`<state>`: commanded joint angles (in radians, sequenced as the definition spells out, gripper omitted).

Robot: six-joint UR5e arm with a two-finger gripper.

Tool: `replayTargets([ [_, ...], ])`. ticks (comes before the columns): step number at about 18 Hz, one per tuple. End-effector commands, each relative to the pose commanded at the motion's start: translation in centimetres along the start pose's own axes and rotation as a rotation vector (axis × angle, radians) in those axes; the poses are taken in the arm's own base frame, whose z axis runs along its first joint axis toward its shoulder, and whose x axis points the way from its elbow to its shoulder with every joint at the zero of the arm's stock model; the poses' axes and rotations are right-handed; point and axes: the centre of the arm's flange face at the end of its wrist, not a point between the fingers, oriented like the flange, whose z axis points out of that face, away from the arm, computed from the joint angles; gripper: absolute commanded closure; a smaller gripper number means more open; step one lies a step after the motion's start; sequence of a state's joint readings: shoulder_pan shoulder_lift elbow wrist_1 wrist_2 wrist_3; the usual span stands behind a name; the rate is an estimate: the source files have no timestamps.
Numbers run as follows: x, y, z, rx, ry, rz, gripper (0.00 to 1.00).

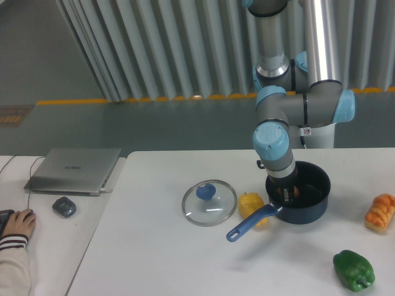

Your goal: Place the egg in the pot

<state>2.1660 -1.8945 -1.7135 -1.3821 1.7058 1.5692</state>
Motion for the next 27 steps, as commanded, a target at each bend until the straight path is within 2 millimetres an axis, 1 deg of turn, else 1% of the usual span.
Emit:
replayTargets([
  [9,-0.04,-0.01,0.08,0.0,0.002,0.0,0.65],
  [10,-0.02,-0.08,0.07,-0.002,0.001,0.002,0.62],
  [13,-0.06,0.09,0.14,-0.02,0.003,0.002,0.58],
  [17,-0.07,0.02,0.06,-0.021,0.001,0.003,0.57],
  [18,-0.09,0.1,0.07,-0.02,0.001,0.002,0.52],
  [23,-0.13,0.09,0.15,-0.02,0.003,0.002,0.5],
  [25,-0.17,0.04,-0.06,-0.021,0.0,0.003,0.32],
  [27,-0.22,0.13,-0.13,-0.02,-0.002,0.001,0.27],
])
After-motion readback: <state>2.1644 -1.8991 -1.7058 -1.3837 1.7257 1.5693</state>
